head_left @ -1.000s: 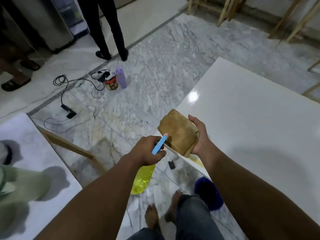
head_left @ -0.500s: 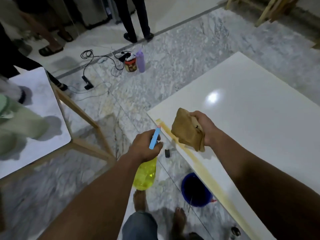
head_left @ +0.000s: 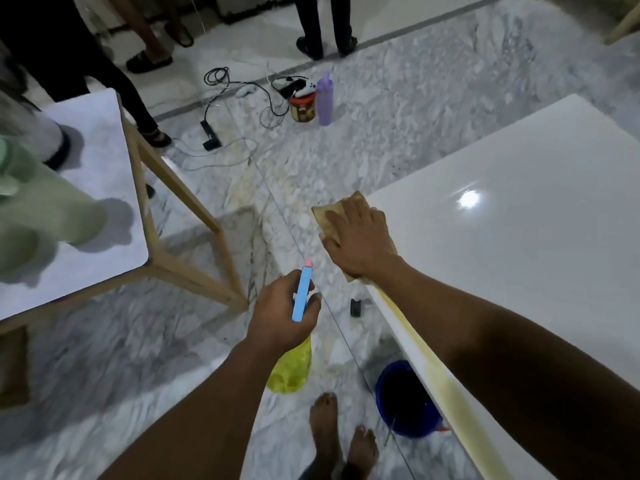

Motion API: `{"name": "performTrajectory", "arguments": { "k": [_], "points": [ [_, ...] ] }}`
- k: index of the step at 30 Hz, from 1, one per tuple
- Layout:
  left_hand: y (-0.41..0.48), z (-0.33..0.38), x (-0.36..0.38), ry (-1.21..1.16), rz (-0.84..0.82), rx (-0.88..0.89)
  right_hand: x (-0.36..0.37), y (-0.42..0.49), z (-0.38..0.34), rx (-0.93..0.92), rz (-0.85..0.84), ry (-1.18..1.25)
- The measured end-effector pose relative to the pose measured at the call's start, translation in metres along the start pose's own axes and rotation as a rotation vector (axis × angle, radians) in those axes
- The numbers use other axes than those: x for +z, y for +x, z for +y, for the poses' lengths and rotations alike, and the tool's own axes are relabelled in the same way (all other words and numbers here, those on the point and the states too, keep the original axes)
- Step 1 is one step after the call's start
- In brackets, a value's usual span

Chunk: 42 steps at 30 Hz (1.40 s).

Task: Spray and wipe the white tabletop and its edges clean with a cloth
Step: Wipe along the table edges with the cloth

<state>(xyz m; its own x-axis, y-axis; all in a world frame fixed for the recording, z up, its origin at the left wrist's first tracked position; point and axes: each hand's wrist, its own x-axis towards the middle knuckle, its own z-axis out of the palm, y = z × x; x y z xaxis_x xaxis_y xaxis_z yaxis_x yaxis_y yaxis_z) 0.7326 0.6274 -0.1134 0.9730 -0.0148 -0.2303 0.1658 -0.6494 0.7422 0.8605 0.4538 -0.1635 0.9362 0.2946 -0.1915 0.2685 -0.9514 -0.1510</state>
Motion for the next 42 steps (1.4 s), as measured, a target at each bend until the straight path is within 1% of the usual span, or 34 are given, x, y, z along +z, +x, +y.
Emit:
{"name": "performTrajectory", "arguments": {
  "k": [1, 3, 5, 10, 14, 23, 33, 38, 42],
  "points": [
    [0.000, -0.005, -0.002, -0.002, -0.004, -0.013, -0.001, 0.000, -0.002, -0.003, 0.042, 0.009],
    [0.000, -0.012, -0.004, 0.007, -0.009, -0.029, 0.004, 0.004, 0.004, -0.087, 0.103, -0.029],
    [0.000, -0.018, -0.001, 0.027, -0.007, -0.036, 0.011, 0.004, 0.009, -0.144, 0.118, -0.077],
    [-0.001, -0.024, 0.013, 0.032, -0.012, -0.018, 0.020, -0.007, 0.010, -0.130, 0.144, -0.113],
    [-0.011, -0.013, 0.029, 0.032, -0.007, 0.009, 0.026, -0.033, 0.015, -0.125, 0.124, -0.112],
    [-0.073, 0.011, 0.066, 0.064, -0.015, 0.015, 0.044, -0.138, 0.036, -0.144, 0.113, -0.104],
    [-0.212, 0.036, 0.137, 0.016, 0.016, -0.087, 0.070, -0.287, 0.069, -0.189, 0.115, -0.108],
    [-0.275, 0.051, 0.166, -0.029, -0.017, -0.094, 0.081, -0.362, 0.085, -0.185, 0.104, -0.100],
    [-0.302, 0.057, 0.181, 0.025, -0.029, -0.071, 0.090, -0.408, 0.093, -0.171, 0.078, -0.099]
  ]
}}
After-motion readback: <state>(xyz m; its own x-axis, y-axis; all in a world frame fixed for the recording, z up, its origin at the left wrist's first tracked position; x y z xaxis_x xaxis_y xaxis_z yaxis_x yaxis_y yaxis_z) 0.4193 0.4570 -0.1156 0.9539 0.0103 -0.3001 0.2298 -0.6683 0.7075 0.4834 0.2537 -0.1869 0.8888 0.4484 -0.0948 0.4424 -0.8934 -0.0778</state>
